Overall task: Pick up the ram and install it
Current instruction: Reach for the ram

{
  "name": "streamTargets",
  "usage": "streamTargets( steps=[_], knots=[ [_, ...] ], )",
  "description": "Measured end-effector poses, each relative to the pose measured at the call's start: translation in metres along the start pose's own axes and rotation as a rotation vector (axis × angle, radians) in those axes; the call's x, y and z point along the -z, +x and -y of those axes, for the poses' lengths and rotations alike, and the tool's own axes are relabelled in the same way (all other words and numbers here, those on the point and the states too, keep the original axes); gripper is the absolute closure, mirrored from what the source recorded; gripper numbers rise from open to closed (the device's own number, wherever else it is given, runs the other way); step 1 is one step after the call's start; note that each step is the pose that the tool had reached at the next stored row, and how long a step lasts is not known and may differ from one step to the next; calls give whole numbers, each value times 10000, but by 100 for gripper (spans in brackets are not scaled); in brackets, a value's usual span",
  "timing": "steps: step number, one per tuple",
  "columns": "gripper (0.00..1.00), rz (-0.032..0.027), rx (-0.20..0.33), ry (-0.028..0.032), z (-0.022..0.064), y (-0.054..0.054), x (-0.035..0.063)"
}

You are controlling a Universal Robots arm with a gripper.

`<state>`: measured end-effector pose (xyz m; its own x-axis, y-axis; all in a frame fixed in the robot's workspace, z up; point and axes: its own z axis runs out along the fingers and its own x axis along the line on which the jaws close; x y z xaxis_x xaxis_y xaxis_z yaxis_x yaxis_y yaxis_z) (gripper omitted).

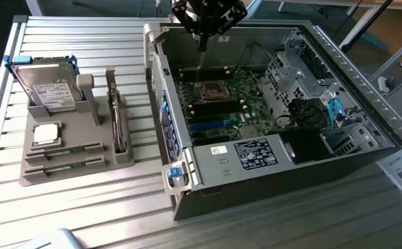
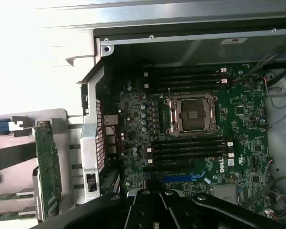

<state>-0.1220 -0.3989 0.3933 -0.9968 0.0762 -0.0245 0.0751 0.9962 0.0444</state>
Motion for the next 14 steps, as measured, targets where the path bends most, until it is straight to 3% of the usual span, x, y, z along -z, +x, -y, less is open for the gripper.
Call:
streamTargets(
  steps=[14],
  knots=[
    [90,1,-1,0,0,5,0]
  ],
)
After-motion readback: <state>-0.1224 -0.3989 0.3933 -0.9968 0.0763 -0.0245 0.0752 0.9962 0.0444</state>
